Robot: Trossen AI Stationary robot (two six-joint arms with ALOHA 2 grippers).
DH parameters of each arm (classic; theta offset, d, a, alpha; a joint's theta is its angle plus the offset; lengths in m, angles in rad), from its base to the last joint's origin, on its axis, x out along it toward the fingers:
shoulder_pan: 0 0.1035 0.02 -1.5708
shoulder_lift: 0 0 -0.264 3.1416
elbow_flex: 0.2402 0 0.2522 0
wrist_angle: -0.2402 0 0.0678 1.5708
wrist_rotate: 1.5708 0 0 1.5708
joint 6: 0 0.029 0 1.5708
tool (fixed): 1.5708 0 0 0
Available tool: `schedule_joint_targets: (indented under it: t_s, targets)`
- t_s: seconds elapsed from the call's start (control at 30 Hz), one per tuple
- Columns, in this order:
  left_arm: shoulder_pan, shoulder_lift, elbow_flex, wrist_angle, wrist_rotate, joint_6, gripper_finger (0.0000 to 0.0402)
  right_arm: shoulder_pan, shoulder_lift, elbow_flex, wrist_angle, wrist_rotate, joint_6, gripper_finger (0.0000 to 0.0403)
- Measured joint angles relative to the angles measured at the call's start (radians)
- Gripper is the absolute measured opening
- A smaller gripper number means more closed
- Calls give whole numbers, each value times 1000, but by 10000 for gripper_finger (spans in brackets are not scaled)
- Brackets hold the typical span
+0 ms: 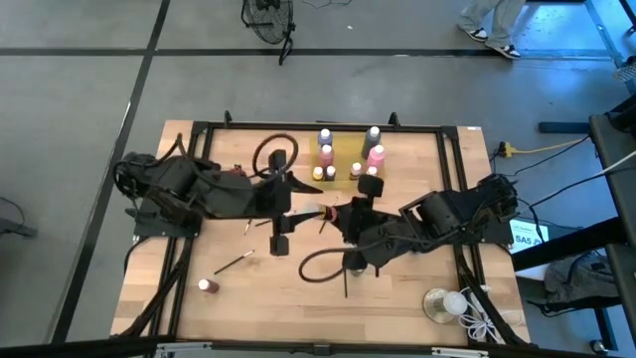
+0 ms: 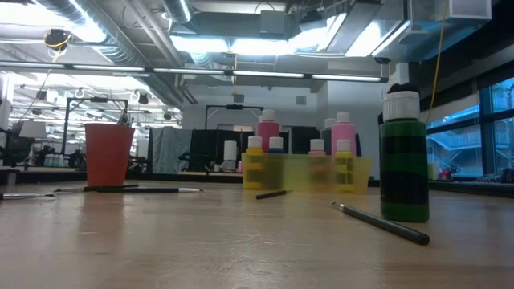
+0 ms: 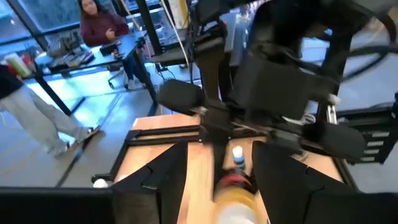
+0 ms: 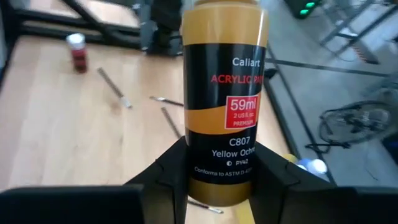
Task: Pick & Place Paint Supplies
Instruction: Put the small yellow paint bottle into the yellow bin
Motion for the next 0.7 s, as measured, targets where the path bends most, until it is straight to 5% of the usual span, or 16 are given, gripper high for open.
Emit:
schedule_joint_targets:
  t_s: [0.47, 0.7]
  targets:
    - [-91, -46, -29, -26, -103, 44, 177, 125, -86, 1, 91, 306, -31, 118]
    - [-70, -39, -134, 274, -87, 109, 175, 153, -103, 1, 244, 315, -173, 118]
